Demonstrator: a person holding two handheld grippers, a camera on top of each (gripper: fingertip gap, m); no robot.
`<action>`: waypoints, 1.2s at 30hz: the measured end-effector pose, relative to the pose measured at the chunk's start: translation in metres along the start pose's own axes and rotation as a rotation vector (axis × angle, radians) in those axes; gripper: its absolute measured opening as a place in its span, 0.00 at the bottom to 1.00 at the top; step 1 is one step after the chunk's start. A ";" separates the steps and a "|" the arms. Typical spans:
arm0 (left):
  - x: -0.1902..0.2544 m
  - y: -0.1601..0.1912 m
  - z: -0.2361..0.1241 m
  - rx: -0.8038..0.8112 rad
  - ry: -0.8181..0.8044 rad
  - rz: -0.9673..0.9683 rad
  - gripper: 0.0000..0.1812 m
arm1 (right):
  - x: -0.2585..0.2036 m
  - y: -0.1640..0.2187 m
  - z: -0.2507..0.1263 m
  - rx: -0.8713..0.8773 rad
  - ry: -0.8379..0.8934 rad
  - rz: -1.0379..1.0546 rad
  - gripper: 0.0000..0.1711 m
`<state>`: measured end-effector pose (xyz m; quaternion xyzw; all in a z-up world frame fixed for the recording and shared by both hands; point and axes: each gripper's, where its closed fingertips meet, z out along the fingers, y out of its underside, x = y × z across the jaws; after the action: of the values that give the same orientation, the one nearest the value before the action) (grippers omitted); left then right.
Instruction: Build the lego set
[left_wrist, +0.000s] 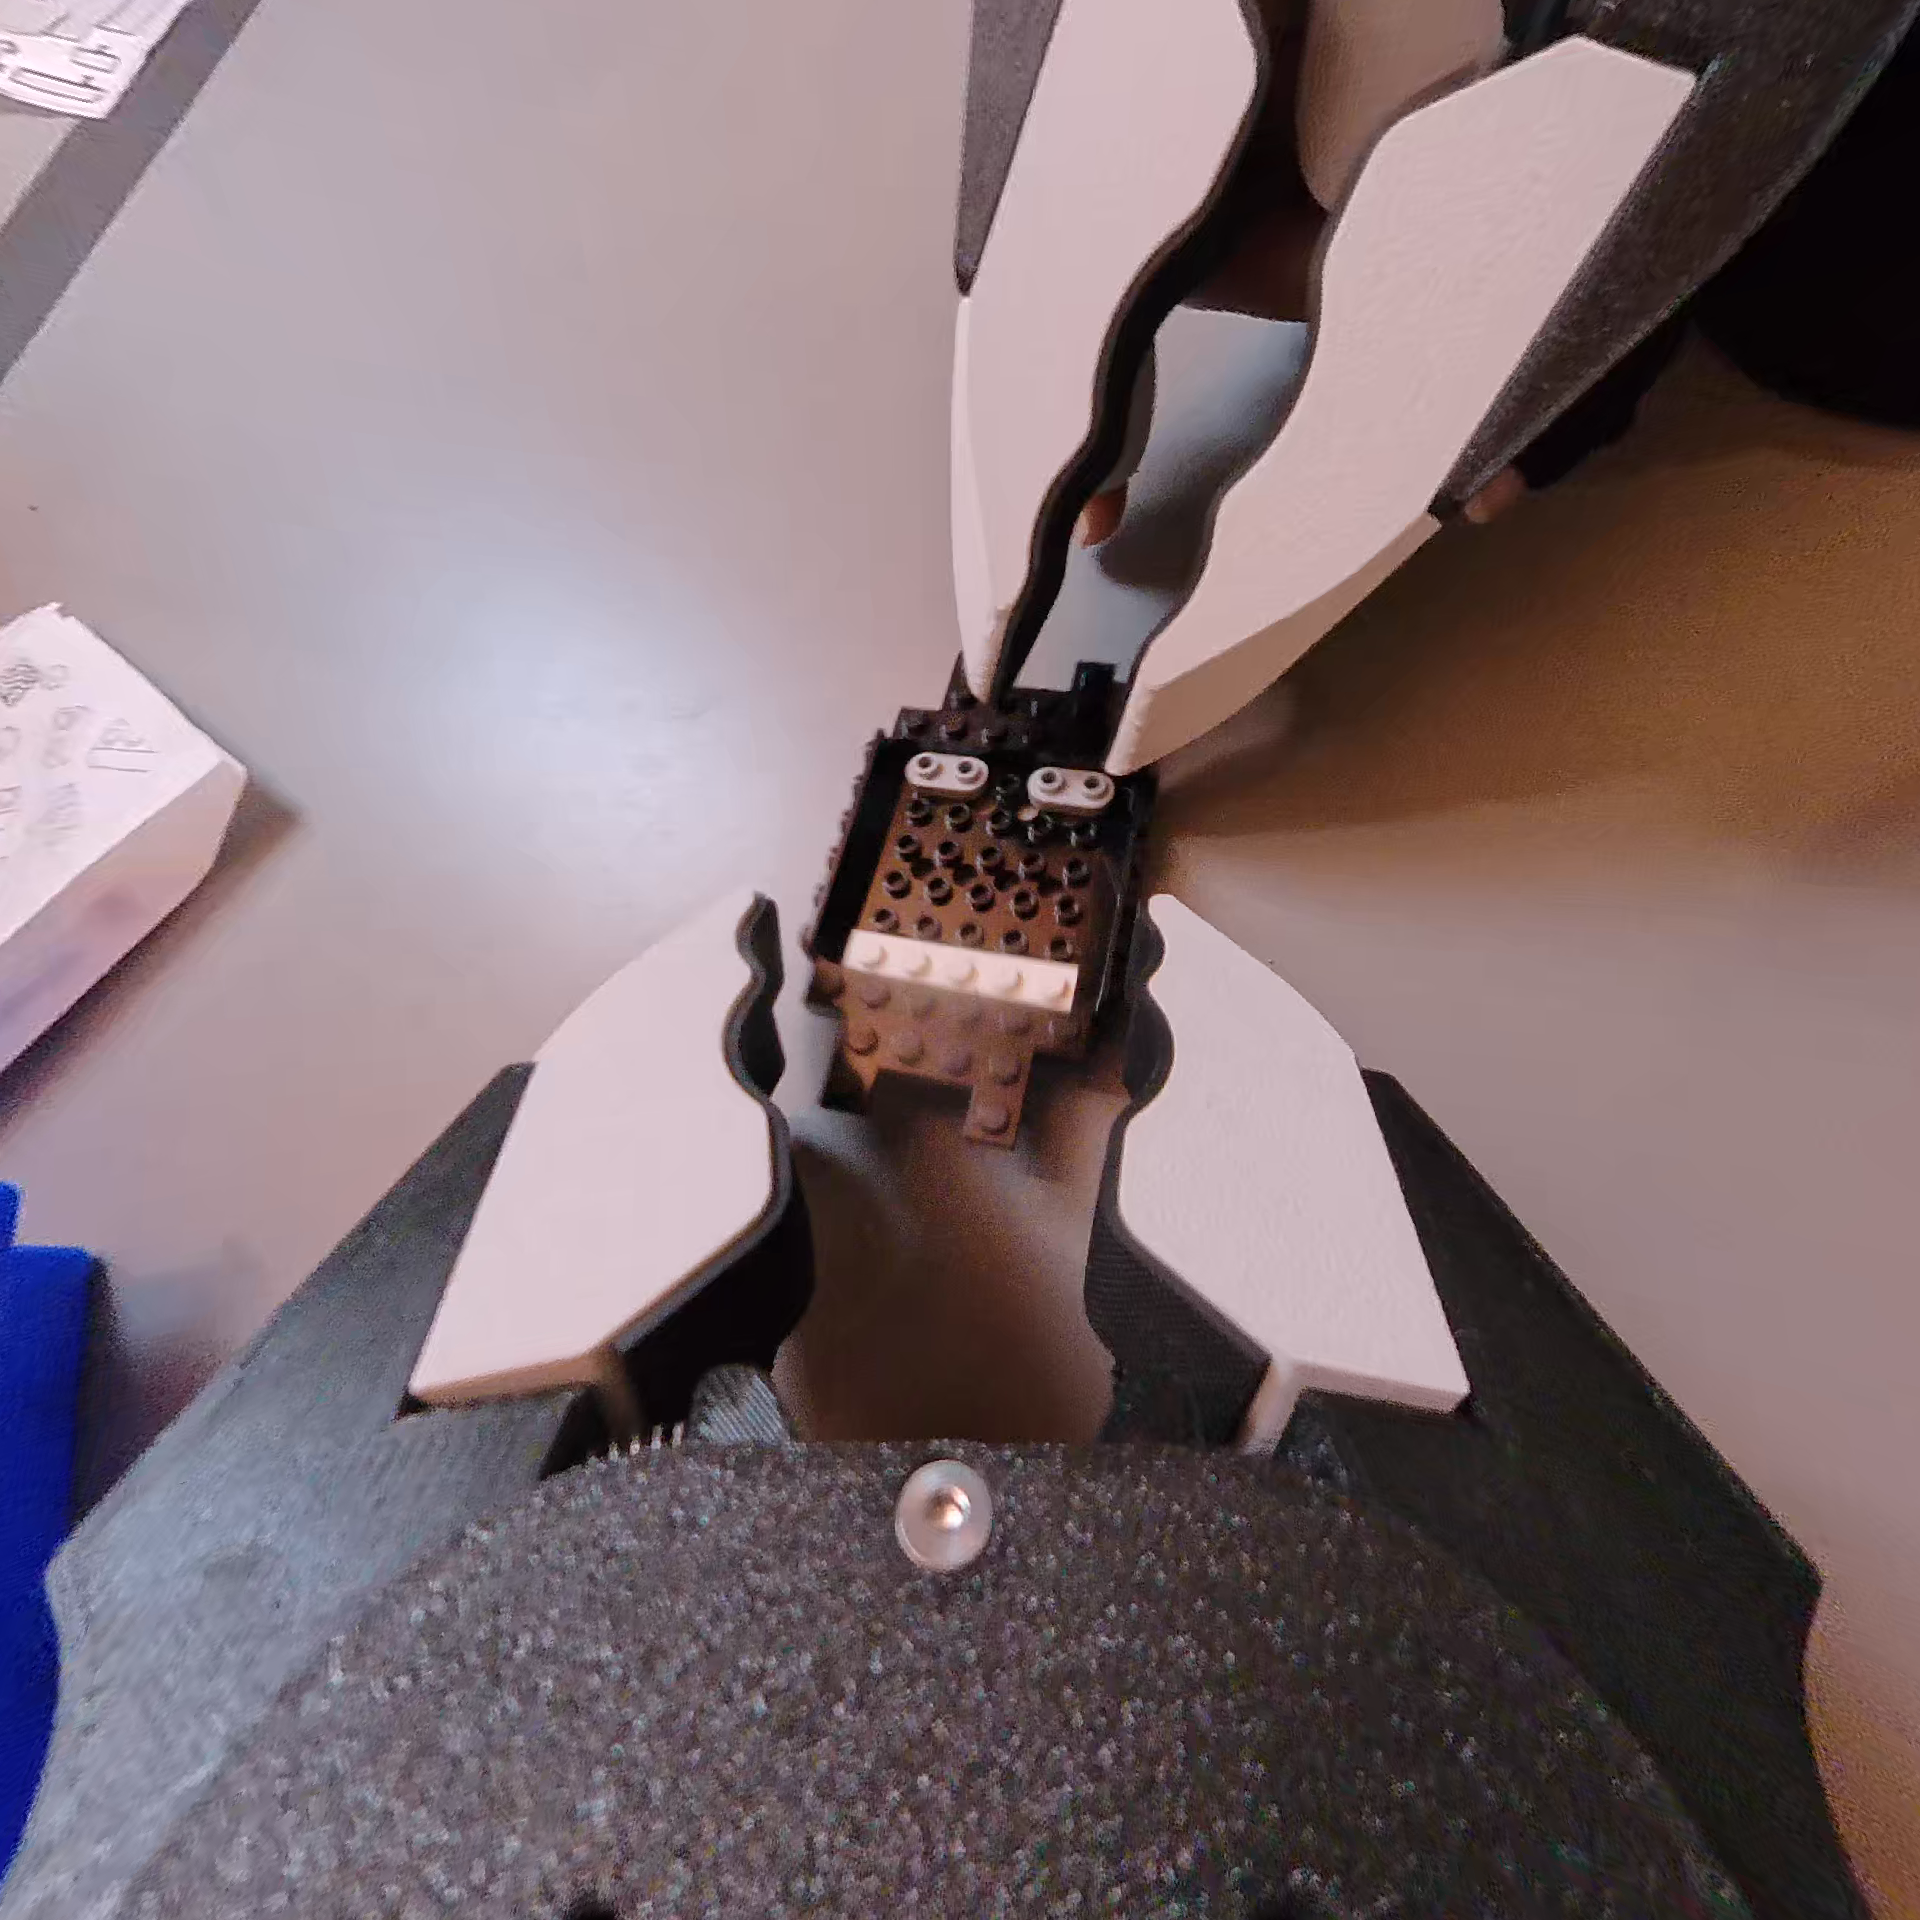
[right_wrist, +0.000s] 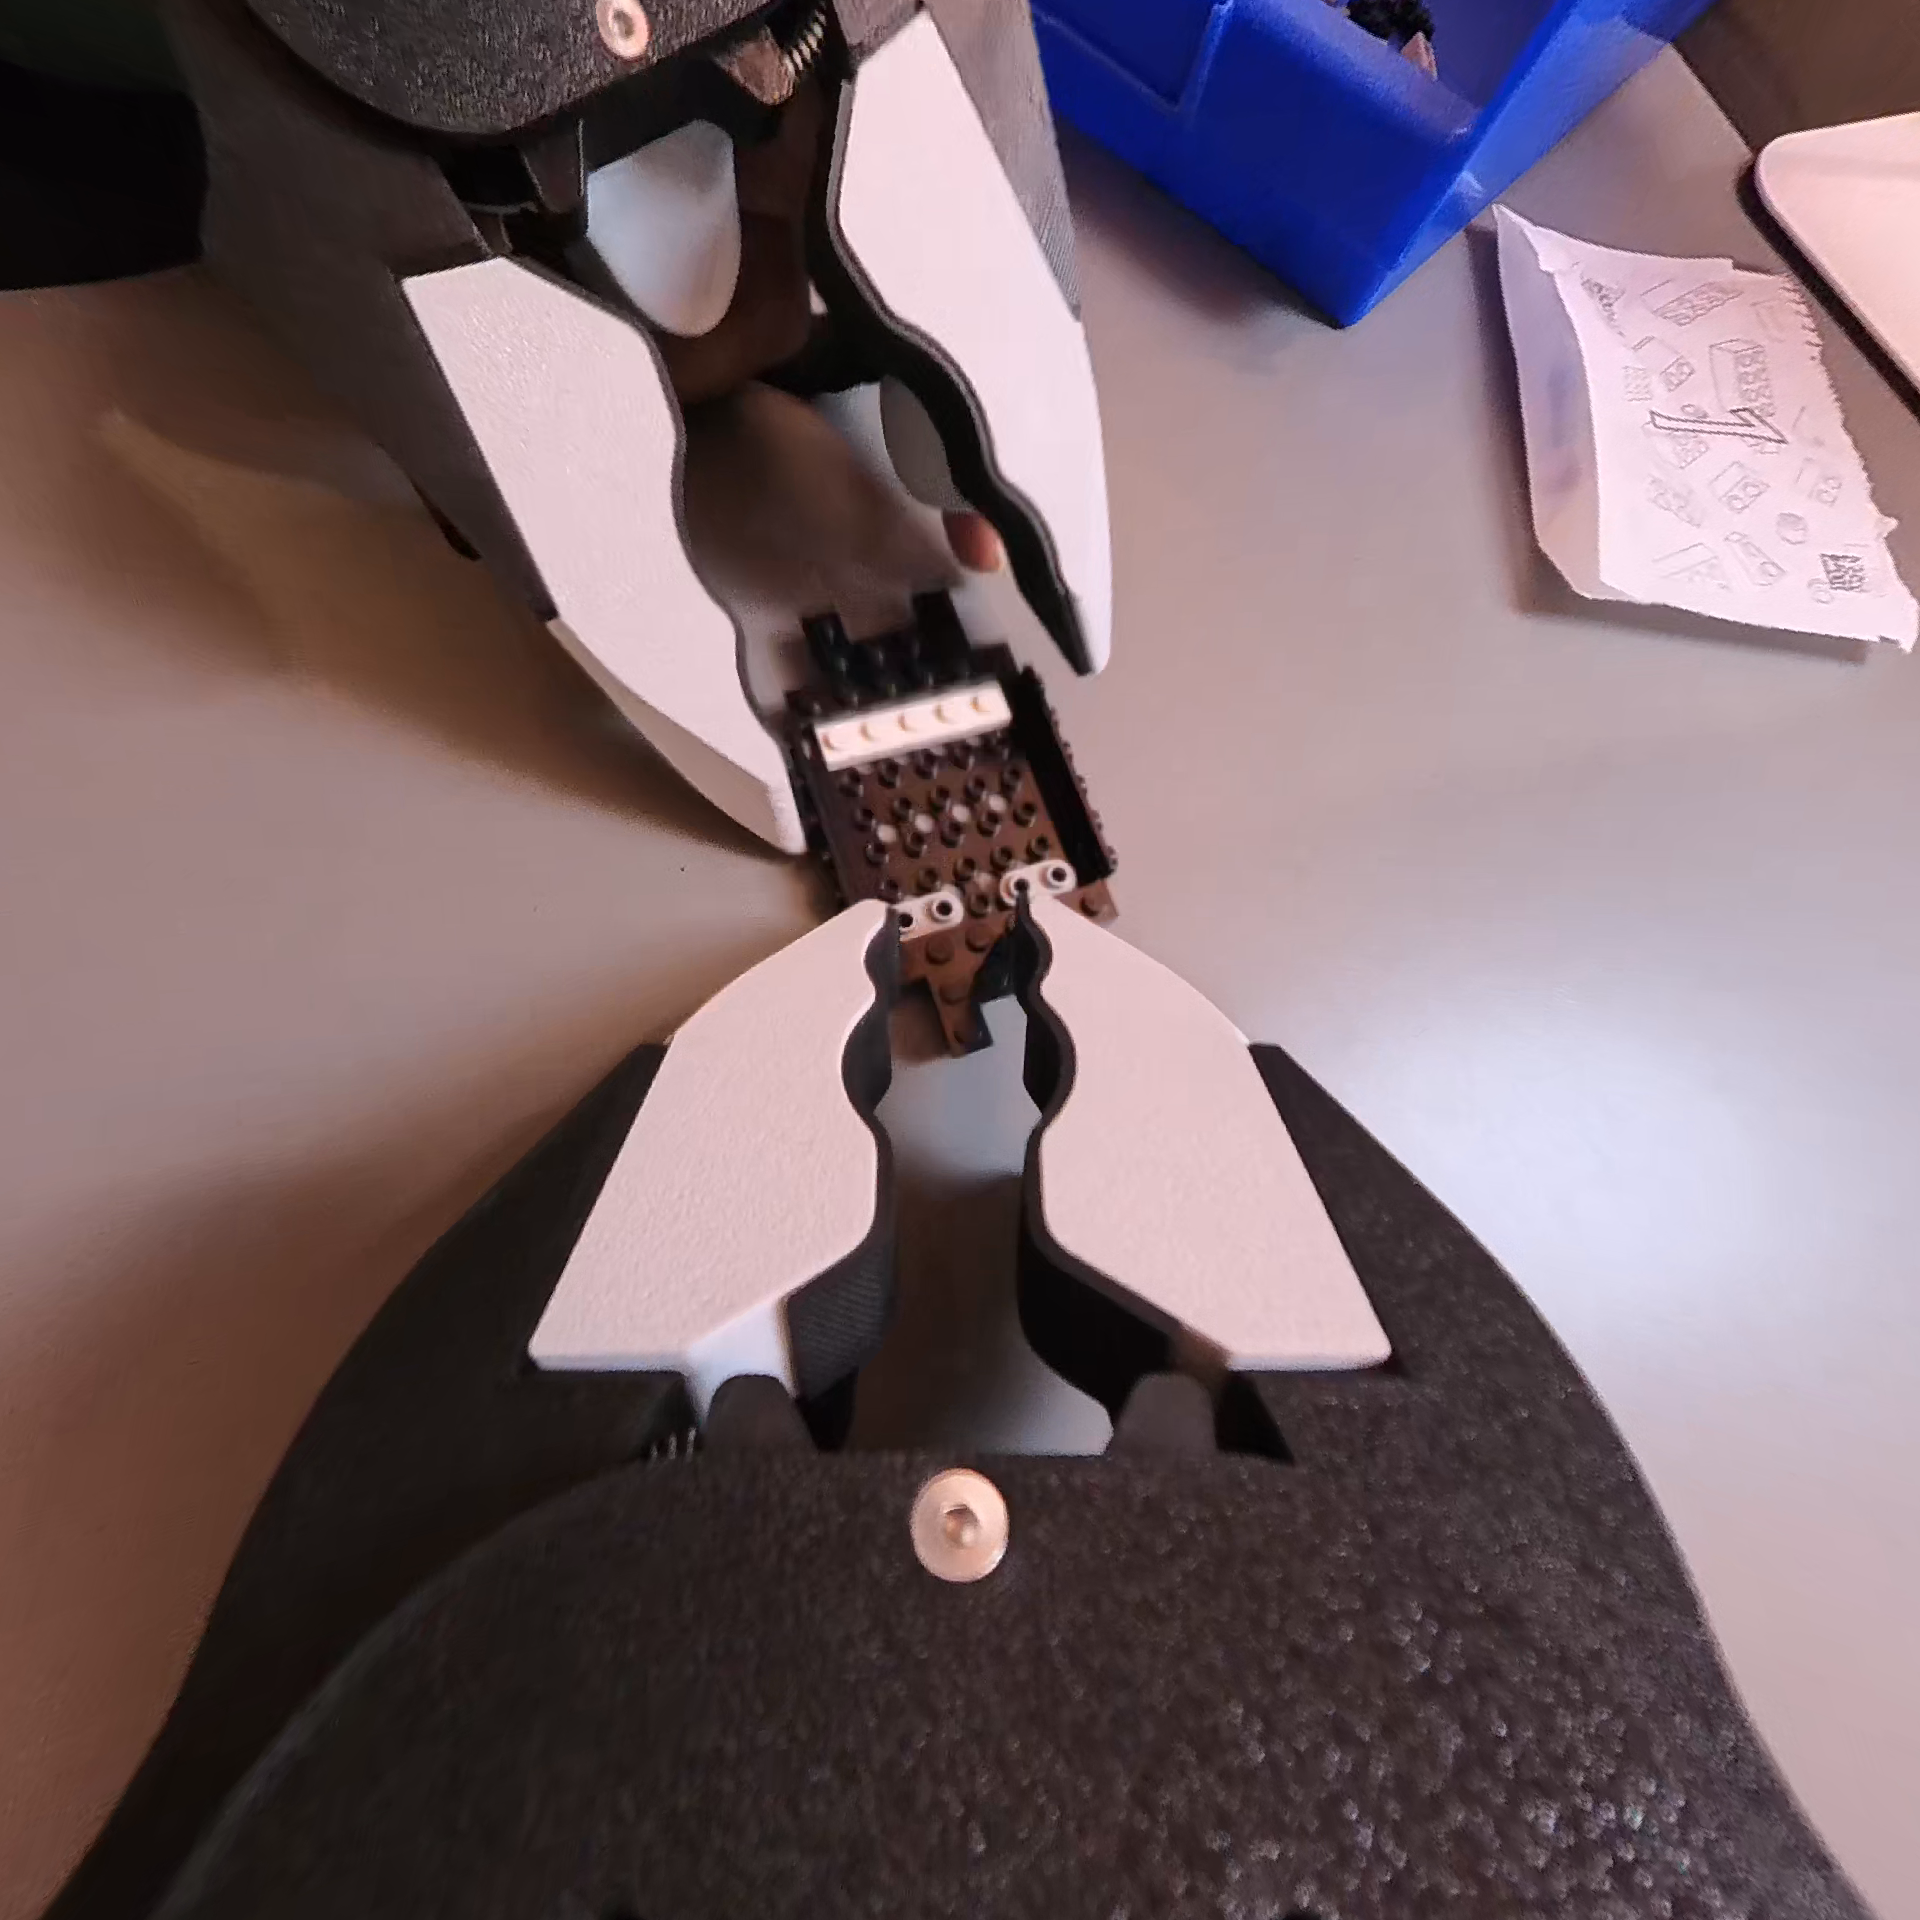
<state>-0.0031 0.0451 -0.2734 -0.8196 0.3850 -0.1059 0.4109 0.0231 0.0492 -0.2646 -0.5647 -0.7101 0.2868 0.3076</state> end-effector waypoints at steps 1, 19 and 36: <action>-0.002 0.000 0.000 0.000 -0.012 0.001 0.35 | 0.000 0.001 0.001 -0.007 0.004 -0.003 0.12; -0.039 -0.006 -0.024 0.081 -0.154 -0.087 0.30 | -0.002 0.002 0.000 -0.038 0.034 -0.089 0.12; -0.092 -0.009 -0.073 0.208 -0.428 -0.085 0.17 | 0.011 0.005 -0.011 0.040 0.032 -0.112 0.18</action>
<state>-0.0965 0.0708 -0.2066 -0.7921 0.2412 0.0140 0.5606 0.0322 0.0619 -0.2599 -0.5222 -0.7297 0.2744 0.3458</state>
